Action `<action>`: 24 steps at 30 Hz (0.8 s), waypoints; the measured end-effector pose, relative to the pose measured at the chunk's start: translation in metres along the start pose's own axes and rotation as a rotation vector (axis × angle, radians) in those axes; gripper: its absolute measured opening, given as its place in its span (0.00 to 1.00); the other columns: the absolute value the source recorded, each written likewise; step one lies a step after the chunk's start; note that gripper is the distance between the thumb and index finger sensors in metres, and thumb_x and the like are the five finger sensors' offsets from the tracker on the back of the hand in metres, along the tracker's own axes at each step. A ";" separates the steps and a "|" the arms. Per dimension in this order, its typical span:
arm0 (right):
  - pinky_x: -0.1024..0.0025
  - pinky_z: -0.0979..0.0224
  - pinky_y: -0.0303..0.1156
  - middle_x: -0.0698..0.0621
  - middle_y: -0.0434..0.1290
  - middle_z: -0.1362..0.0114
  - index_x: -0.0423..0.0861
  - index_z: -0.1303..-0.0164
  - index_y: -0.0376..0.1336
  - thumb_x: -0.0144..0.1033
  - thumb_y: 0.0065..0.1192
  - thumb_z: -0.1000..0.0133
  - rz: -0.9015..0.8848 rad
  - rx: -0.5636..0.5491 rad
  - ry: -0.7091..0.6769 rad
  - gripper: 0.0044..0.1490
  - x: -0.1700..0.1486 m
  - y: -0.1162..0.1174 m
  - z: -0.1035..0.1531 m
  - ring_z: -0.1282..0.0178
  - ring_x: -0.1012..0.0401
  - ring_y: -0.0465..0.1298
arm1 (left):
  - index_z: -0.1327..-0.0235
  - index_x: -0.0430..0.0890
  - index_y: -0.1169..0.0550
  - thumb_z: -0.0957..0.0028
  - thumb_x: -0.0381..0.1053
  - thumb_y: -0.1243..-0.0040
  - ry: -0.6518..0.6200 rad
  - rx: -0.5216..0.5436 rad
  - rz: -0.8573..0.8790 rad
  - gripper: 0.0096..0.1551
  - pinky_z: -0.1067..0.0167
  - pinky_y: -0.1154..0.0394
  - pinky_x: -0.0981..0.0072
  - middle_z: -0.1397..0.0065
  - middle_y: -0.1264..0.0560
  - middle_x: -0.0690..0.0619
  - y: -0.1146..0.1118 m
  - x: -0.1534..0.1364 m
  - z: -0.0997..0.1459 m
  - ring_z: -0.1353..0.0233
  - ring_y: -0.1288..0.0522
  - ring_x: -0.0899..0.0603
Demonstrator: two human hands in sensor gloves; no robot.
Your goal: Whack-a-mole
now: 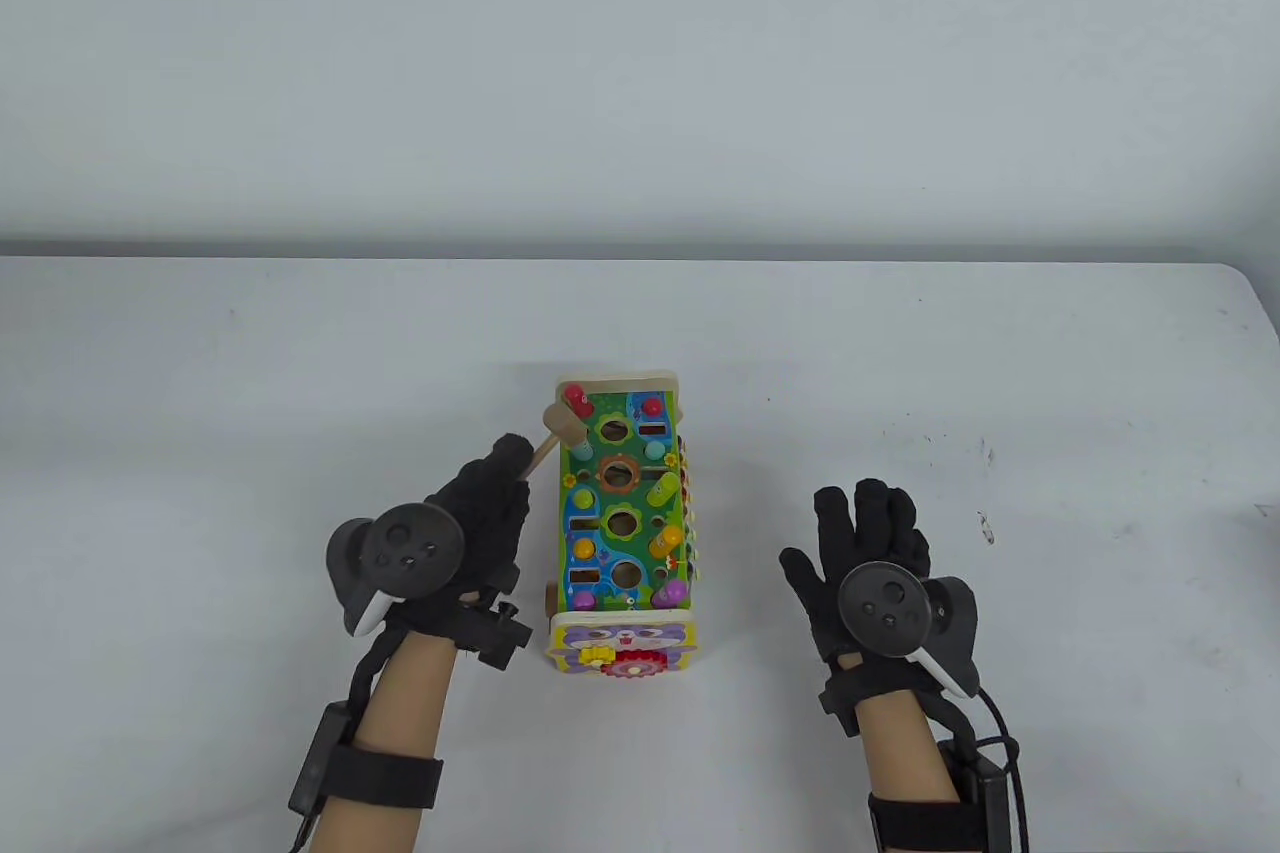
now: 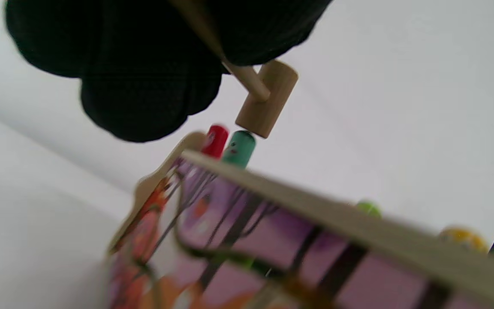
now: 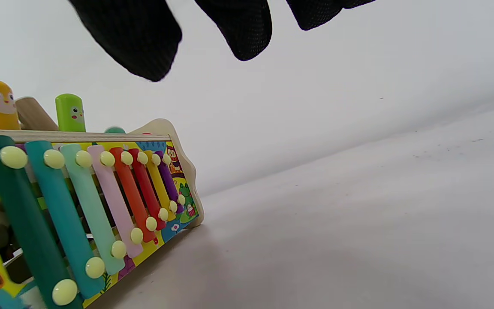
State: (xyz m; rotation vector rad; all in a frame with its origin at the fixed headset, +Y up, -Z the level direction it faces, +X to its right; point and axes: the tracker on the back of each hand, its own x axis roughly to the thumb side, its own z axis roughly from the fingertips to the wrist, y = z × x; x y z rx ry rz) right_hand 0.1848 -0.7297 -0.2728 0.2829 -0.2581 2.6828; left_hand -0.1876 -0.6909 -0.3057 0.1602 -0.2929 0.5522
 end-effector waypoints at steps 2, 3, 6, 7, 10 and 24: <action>0.24 0.34 0.43 0.23 0.42 0.19 0.30 0.19 0.51 0.46 0.53 0.35 0.002 0.005 0.006 0.44 0.000 0.000 0.000 0.23 0.24 0.42 | 0.25 0.39 0.34 0.41 0.41 0.48 -0.014 -0.018 -0.053 0.29 0.41 0.28 0.35 0.39 0.23 0.35 0.000 0.002 -0.002 0.54 0.18 0.37; 0.24 0.34 0.42 0.23 0.42 0.19 0.30 0.19 0.51 0.46 0.53 0.36 -0.002 0.004 0.006 0.44 0.000 0.000 0.000 0.23 0.24 0.42 | 0.26 0.39 0.33 0.42 0.41 0.47 -0.026 0.050 -0.037 0.29 0.41 0.28 0.35 0.39 0.23 0.35 0.004 0.003 -0.002 0.54 0.18 0.36; 0.24 0.34 0.42 0.23 0.42 0.19 0.30 0.19 0.51 0.46 0.53 0.36 -0.007 -0.007 0.003 0.44 0.000 -0.002 0.000 0.23 0.23 0.42 | 0.26 0.38 0.34 0.41 0.41 0.48 -0.074 0.260 0.116 0.29 0.41 0.28 0.35 0.39 0.24 0.35 0.019 0.003 0.004 0.54 0.18 0.37; 0.24 0.33 0.42 0.23 0.42 0.19 0.30 0.19 0.51 0.46 0.53 0.36 -0.009 -0.009 0.002 0.44 0.000 -0.002 0.000 0.23 0.23 0.42 | 0.26 0.38 0.34 0.41 0.41 0.48 -0.092 0.337 0.183 0.29 0.41 0.28 0.35 0.39 0.24 0.35 0.025 0.003 0.007 0.54 0.18 0.37; 0.24 0.34 0.42 0.23 0.42 0.19 0.30 0.19 0.51 0.46 0.53 0.36 -0.015 -0.010 -0.001 0.44 0.000 -0.001 0.000 0.23 0.24 0.42 | 0.25 0.39 0.36 0.40 0.42 0.49 -0.139 0.490 0.338 0.30 0.40 0.29 0.35 0.37 0.25 0.36 0.041 0.003 0.015 0.52 0.18 0.37; 0.24 0.33 0.43 0.23 0.42 0.19 0.30 0.19 0.51 0.46 0.53 0.36 -0.009 0.003 -0.008 0.44 0.003 0.002 -0.001 0.23 0.23 0.43 | 0.25 0.38 0.34 0.41 0.41 0.48 0.028 0.164 -0.004 0.30 0.41 0.29 0.34 0.39 0.24 0.34 0.004 0.004 -0.032 0.54 0.18 0.36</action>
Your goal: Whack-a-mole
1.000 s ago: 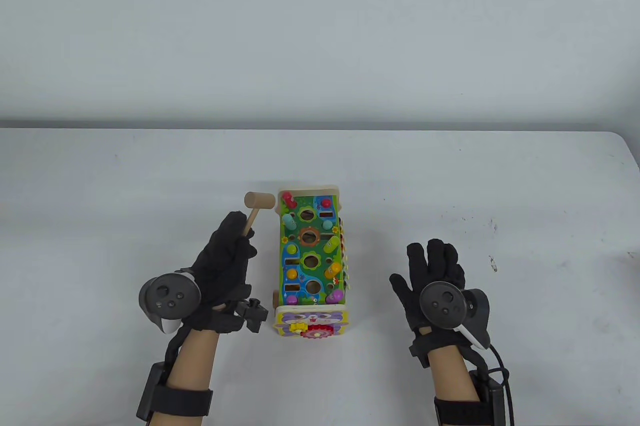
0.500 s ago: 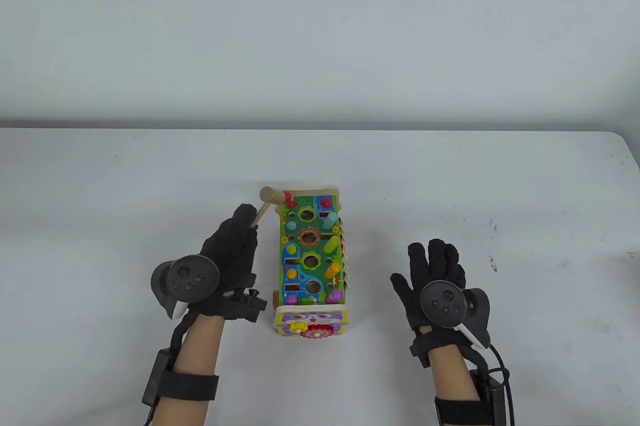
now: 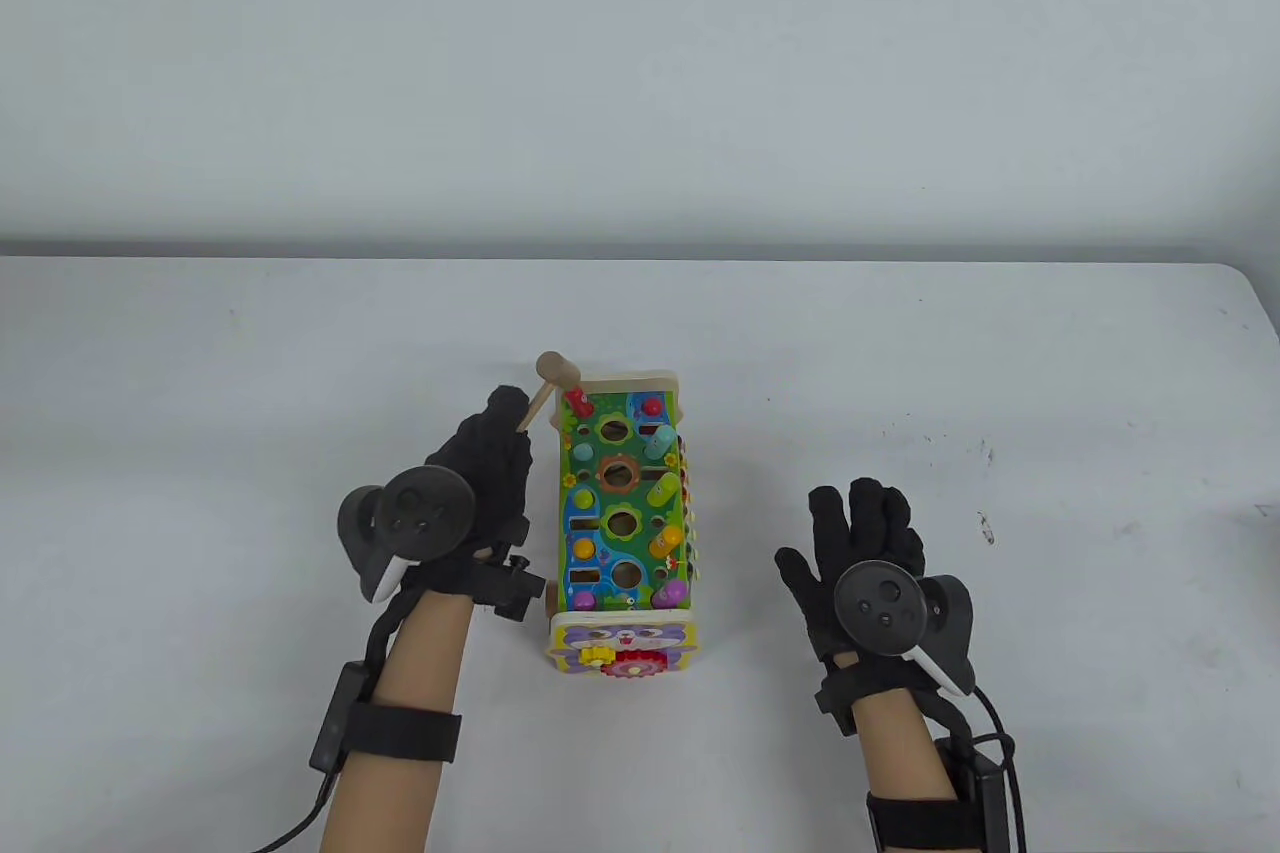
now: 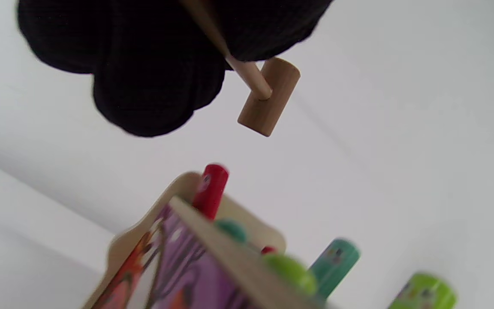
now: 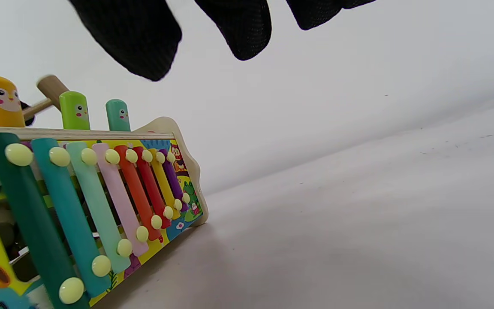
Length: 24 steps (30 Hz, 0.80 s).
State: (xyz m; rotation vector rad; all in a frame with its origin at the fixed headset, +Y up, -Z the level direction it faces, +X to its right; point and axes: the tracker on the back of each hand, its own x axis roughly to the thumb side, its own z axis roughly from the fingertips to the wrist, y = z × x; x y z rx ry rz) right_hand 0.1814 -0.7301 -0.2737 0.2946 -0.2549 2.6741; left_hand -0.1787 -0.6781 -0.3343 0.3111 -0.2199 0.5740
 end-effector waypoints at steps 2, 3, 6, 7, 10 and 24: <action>0.24 0.34 0.43 0.23 0.42 0.19 0.30 0.19 0.51 0.46 0.53 0.36 0.003 0.006 0.005 0.44 0.000 0.000 0.000 0.23 0.24 0.42 | 0.25 0.38 0.34 0.41 0.41 0.48 0.034 -0.131 -0.096 0.30 0.41 0.29 0.34 0.39 0.24 0.34 -0.008 0.000 -0.006 0.54 0.18 0.35; 0.24 0.34 0.43 0.23 0.42 0.19 0.30 0.19 0.51 0.46 0.53 0.36 0.003 0.009 0.007 0.44 0.000 0.000 0.000 0.23 0.23 0.42 | 0.26 0.38 0.32 0.42 0.40 0.47 0.027 -0.151 -0.134 0.29 0.41 0.29 0.34 0.40 0.24 0.33 -0.010 0.001 -0.008 0.54 0.18 0.35; 0.24 0.33 0.43 0.23 0.42 0.19 0.30 0.19 0.51 0.46 0.53 0.35 -0.006 0.002 0.007 0.44 0.000 -0.002 0.000 0.23 0.23 0.43 | 0.25 0.39 0.34 0.41 0.42 0.48 -0.007 -0.036 -0.082 0.30 0.40 0.29 0.35 0.39 0.24 0.35 -0.001 0.003 -0.003 0.53 0.18 0.37; 0.24 0.33 0.43 0.23 0.42 0.19 0.30 0.19 0.51 0.46 0.53 0.35 -0.008 0.001 0.007 0.44 0.000 -0.002 0.000 0.23 0.24 0.42 | 0.25 0.38 0.34 0.41 0.41 0.48 -0.012 -0.008 -0.040 0.30 0.40 0.29 0.35 0.39 0.24 0.35 0.002 0.003 -0.001 0.53 0.18 0.36; 0.24 0.33 0.43 0.23 0.42 0.19 0.30 0.19 0.51 0.46 0.53 0.36 -0.008 0.000 0.006 0.44 0.000 -0.002 0.000 0.23 0.24 0.42 | 0.26 0.37 0.34 0.42 0.41 0.48 -0.039 0.108 0.088 0.30 0.41 0.29 0.34 0.39 0.24 0.34 0.018 0.001 0.011 0.54 0.18 0.36; 0.24 0.34 0.43 0.23 0.42 0.19 0.30 0.19 0.51 0.46 0.53 0.36 -0.018 -0.006 0.003 0.44 0.000 -0.003 0.004 0.23 0.23 0.42 | 0.27 0.34 0.33 0.42 0.40 0.47 -0.062 0.190 0.142 0.30 0.42 0.29 0.32 0.40 0.24 0.32 0.052 -0.016 0.107 0.54 0.18 0.34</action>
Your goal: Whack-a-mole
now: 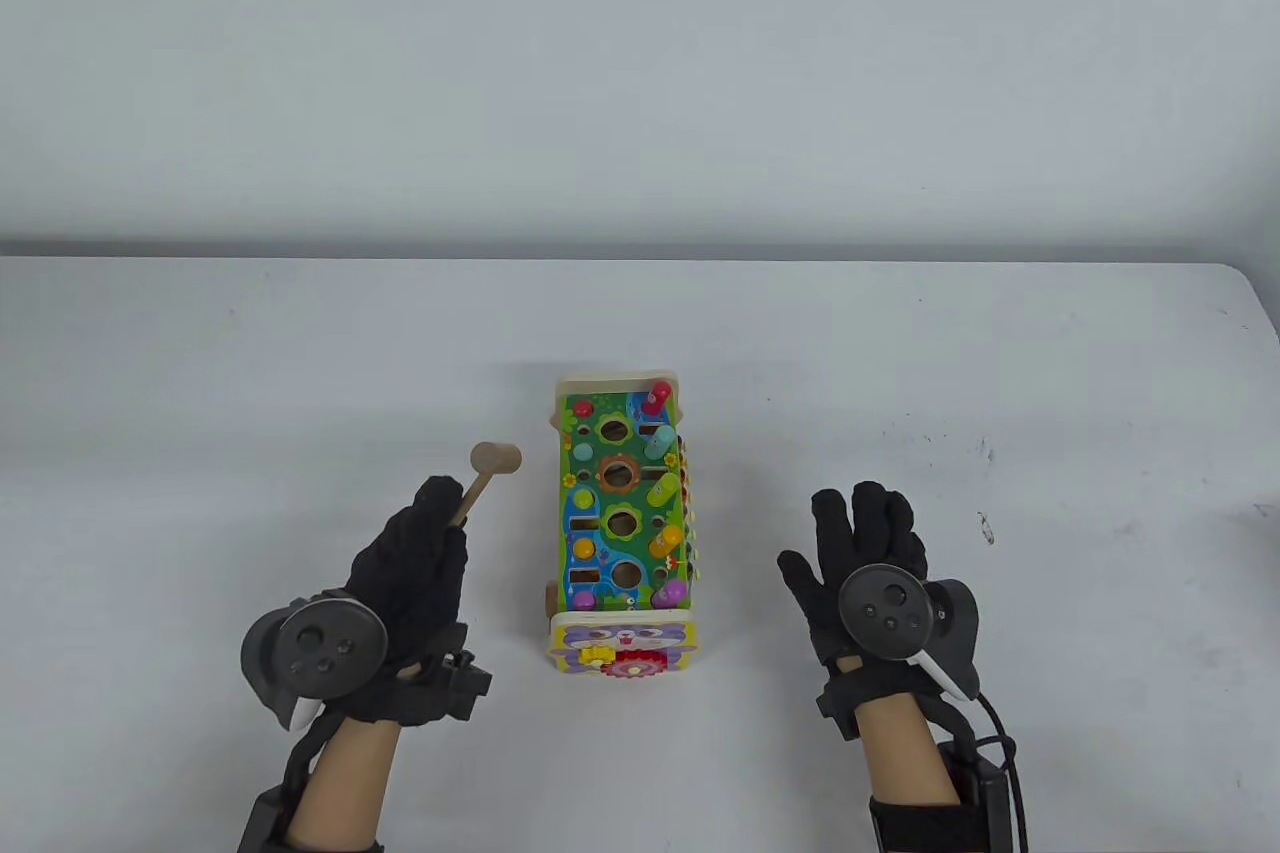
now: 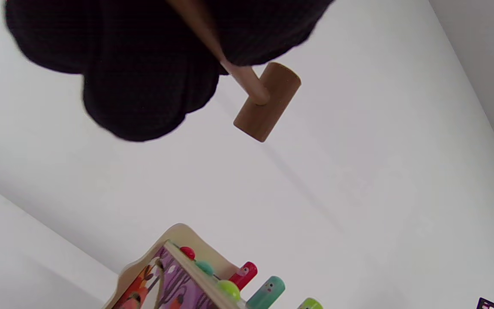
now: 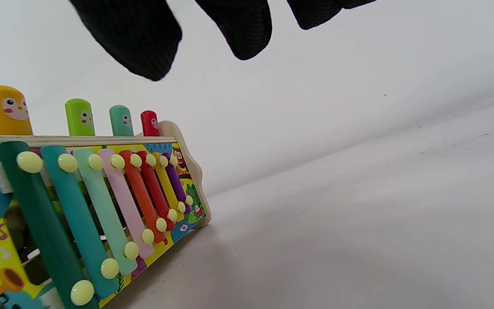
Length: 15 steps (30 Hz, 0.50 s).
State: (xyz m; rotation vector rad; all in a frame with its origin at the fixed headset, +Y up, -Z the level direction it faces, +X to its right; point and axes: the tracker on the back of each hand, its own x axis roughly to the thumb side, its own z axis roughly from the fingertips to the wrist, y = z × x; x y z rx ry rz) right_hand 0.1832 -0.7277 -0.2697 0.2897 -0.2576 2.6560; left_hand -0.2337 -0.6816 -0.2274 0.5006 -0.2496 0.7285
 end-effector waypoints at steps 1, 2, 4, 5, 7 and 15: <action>0.24 0.33 0.43 0.23 0.42 0.19 0.30 0.19 0.51 0.46 0.53 0.35 0.001 -0.004 -0.001 0.44 0.000 -0.001 0.000 0.23 0.23 0.42 | 0.27 0.34 0.33 0.42 0.40 0.47 0.007 -0.007 -0.013 0.30 0.42 0.29 0.32 0.40 0.24 0.32 -0.001 -0.003 0.005 0.54 0.18 0.34; 0.24 0.33 0.43 0.23 0.42 0.19 0.30 0.19 0.51 0.46 0.53 0.36 0.001 -0.008 -0.003 0.44 0.000 -0.001 0.001 0.23 0.23 0.43 | 0.27 0.34 0.33 0.43 0.40 0.47 0.017 -0.013 -0.035 0.30 0.42 0.29 0.32 0.40 0.24 0.32 -0.003 -0.007 0.011 0.54 0.18 0.34; 0.24 0.33 0.43 0.23 0.42 0.19 0.30 0.19 0.51 0.46 0.53 0.36 0.003 -0.010 -0.004 0.44 0.001 -0.001 0.001 0.23 0.23 0.42 | 0.28 0.34 0.32 0.43 0.40 0.46 0.030 -0.021 -0.082 0.29 0.42 0.29 0.32 0.41 0.23 0.32 -0.010 -0.018 0.020 0.54 0.17 0.34; 0.24 0.33 0.43 0.23 0.42 0.19 0.30 0.19 0.51 0.46 0.53 0.36 0.008 -0.004 -0.003 0.44 0.001 0.000 0.002 0.23 0.23 0.42 | 0.28 0.33 0.32 0.43 0.39 0.45 0.052 -0.067 -0.106 0.29 0.43 0.29 0.31 0.41 0.23 0.32 -0.013 -0.022 0.021 0.55 0.17 0.34; 0.24 0.33 0.43 0.23 0.42 0.19 0.30 0.19 0.51 0.46 0.53 0.36 0.010 0.004 -0.003 0.44 0.002 0.001 0.002 0.23 0.24 0.42 | 0.28 0.34 0.32 0.43 0.39 0.46 0.079 -0.151 -0.146 0.29 0.42 0.30 0.31 0.41 0.23 0.32 -0.017 -0.025 0.022 0.54 0.18 0.33; 0.24 0.34 0.43 0.23 0.42 0.19 0.30 0.19 0.51 0.46 0.53 0.36 0.025 0.027 -0.025 0.44 0.007 0.006 0.001 0.23 0.24 0.42 | 0.30 0.34 0.30 0.44 0.39 0.43 0.149 -0.315 -0.368 0.28 0.41 0.31 0.30 0.41 0.23 0.32 -0.034 -0.036 0.024 0.52 0.17 0.32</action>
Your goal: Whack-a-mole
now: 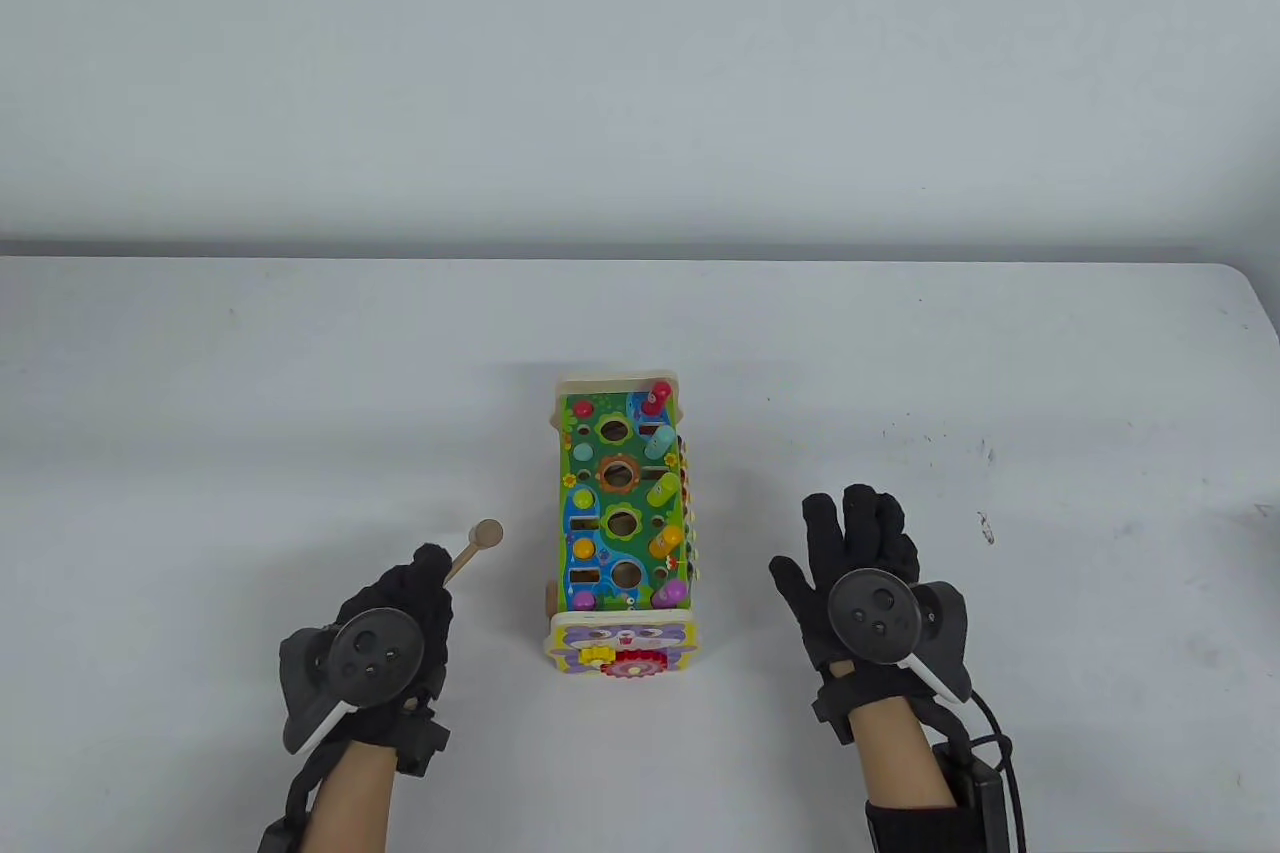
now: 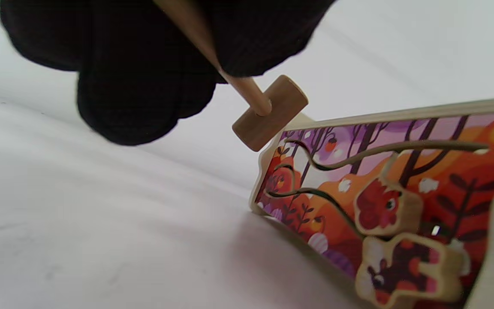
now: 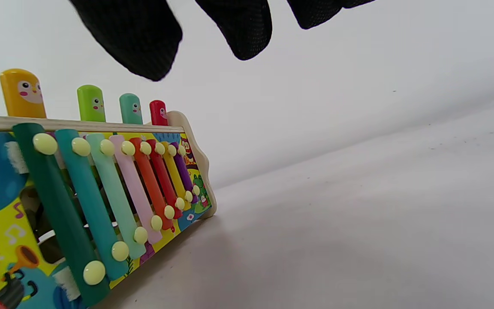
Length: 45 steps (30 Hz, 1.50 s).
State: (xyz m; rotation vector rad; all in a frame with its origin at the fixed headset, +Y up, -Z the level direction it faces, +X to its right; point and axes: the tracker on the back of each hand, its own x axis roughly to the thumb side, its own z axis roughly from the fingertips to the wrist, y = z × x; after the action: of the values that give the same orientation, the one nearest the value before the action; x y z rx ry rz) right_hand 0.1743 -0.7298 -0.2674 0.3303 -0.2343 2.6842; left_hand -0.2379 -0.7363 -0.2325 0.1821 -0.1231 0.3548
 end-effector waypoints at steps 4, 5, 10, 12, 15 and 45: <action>0.24 0.33 0.43 0.23 0.42 0.19 0.30 0.19 0.51 0.46 0.53 0.36 0.006 0.008 -0.004 0.44 0.002 0.002 -0.001 0.23 0.23 0.42 | 0.31 0.33 0.30 0.45 0.39 0.43 0.016 -0.029 -0.087 0.28 0.41 0.31 0.29 0.41 0.23 0.31 -0.007 -0.002 -0.002 0.52 0.18 0.32; 0.24 0.33 0.43 0.23 0.42 0.19 0.30 0.19 0.51 0.46 0.53 0.36 0.006 0.008 -0.003 0.44 0.002 0.001 -0.001 0.23 0.24 0.42 | 0.31 0.34 0.30 0.45 0.39 0.43 0.018 -0.035 -0.110 0.28 0.41 0.31 0.29 0.41 0.23 0.31 -0.008 -0.001 -0.002 0.52 0.18 0.32; 0.24 0.33 0.43 0.23 0.42 0.19 0.29 0.19 0.51 0.45 0.53 0.36 0.002 0.006 0.006 0.44 0.000 0.000 -0.001 0.23 0.23 0.42 | 0.31 0.34 0.29 0.45 0.39 0.42 0.058 -0.122 -0.240 0.28 0.40 0.31 0.30 0.41 0.23 0.31 -0.020 0.001 -0.006 0.52 0.18 0.32; 0.24 0.33 0.43 0.23 0.42 0.19 0.29 0.19 0.51 0.45 0.53 0.36 0.003 0.007 0.009 0.44 0.000 0.000 -0.001 0.23 0.23 0.42 | 0.32 0.34 0.29 0.45 0.38 0.42 0.075 -0.151 -0.264 0.28 0.40 0.31 0.30 0.40 0.23 0.31 -0.024 0.000 -0.008 0.52 0.18 0.32; 0.24 0.33 0.43 0.23 0.42 0.19 0.29 0.19 0.51 0.45 0.53 0.35 0.002 0.013 0.012 0.44 0.000 0.000 -0.001 0.23 0.23 0.42 | 0.32 0.35 0.28 0.46 0.38 0.41 0.088 -0.172 -0.273 0.27 0.40 0.32 0.29 0.41 0.23 0.32 -0.027 -0.002 -0.009 0.51 0.18 0.31; 0.24 0.33 0.42 0.23 0.41 0.19 0.29 0.19 0.50 0.45 0.53 0.35 0.004 0.026 -0.005 0.44 0.007 0.002 -0.001 0.23 0.23 0.42 | 0.35 0.33 0.25 0.46 0.40 0.37 0.128 -0.277 -0.296 0.27 0.38 0.34 0.28 0.44 0.20 0.31 -0.036 -0.003 -0.017 0.52 0.18 0.30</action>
State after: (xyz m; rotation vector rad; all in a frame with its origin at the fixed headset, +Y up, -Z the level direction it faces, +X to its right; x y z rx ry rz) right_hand 0.1669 -0.7287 -0.2662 0.3445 -0.2017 2.6931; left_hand -0.2265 -0.7675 -0.2552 -0.0968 -0.0175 0.0513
